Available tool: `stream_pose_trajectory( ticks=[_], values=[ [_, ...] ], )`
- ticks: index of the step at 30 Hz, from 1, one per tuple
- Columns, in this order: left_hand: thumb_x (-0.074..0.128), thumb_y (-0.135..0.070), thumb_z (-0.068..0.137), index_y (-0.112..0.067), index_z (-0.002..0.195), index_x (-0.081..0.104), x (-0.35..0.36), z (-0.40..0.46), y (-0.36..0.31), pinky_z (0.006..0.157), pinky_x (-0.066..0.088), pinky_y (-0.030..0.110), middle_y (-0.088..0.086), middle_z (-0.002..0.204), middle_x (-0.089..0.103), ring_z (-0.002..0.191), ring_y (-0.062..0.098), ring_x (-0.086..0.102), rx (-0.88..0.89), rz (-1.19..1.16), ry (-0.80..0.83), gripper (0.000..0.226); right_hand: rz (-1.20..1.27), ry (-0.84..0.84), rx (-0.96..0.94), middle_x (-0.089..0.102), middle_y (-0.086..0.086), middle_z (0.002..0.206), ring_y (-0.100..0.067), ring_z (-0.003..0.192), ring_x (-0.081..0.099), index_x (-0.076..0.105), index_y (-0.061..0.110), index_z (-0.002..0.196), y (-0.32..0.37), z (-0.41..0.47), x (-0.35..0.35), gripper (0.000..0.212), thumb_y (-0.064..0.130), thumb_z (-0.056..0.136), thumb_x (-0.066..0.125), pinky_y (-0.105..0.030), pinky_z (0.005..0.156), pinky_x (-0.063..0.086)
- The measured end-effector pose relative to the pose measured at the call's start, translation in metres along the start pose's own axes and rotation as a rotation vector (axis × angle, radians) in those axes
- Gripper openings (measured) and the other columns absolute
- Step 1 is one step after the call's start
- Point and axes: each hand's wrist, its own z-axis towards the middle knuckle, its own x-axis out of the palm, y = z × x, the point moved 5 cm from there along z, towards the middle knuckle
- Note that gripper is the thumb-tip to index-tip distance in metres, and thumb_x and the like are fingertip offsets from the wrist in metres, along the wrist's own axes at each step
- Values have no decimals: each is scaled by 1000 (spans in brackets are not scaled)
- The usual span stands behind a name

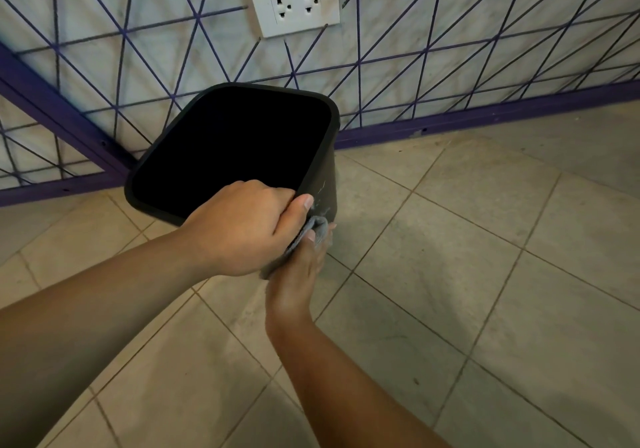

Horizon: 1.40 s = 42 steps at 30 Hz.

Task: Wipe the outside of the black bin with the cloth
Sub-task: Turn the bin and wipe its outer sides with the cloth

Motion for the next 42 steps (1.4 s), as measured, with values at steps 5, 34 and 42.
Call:
stream_pose_trajectory(
  ticks=[5, 34, 42],
  values=[
    [23, -51, 96, -25, 60, 42, 2, 1, 1, 48, 27, 27, -5, 49, 45, 44, 10, 45, -3, 20, -6, 48, -8, -47, 90, 23, 3, 176, -21, 164, 17, 19, 33, 170, -16, 23, -5, 100, 76, 80, 32, -53, 133, 19],
    [26, -49, 95, -26, 59, 36, -1, 2, 2, 46, 29, 30, -5, 48, 41, 42, 10, 41, 18, 31, -6, 44, -49, -12, 114, 51, 3, 161, -19, 150, 46, 46, 37, 159, -32, 90, -16, 100, 85, 72, 36, -50, 128, 34],
    [26, -52, 95, -19, 72, 53, 0, 7, 7, 53, 50, 40, -3, 54, 52, 49, 13, 54, 8, 72, 40, 49, -97, 25, 76, 41, 7, 169, -19, 160, 31, 40, 43, 160, -31, 119, -13, 94, 84, 76, 32, -56, 131, 24]
  ],
)
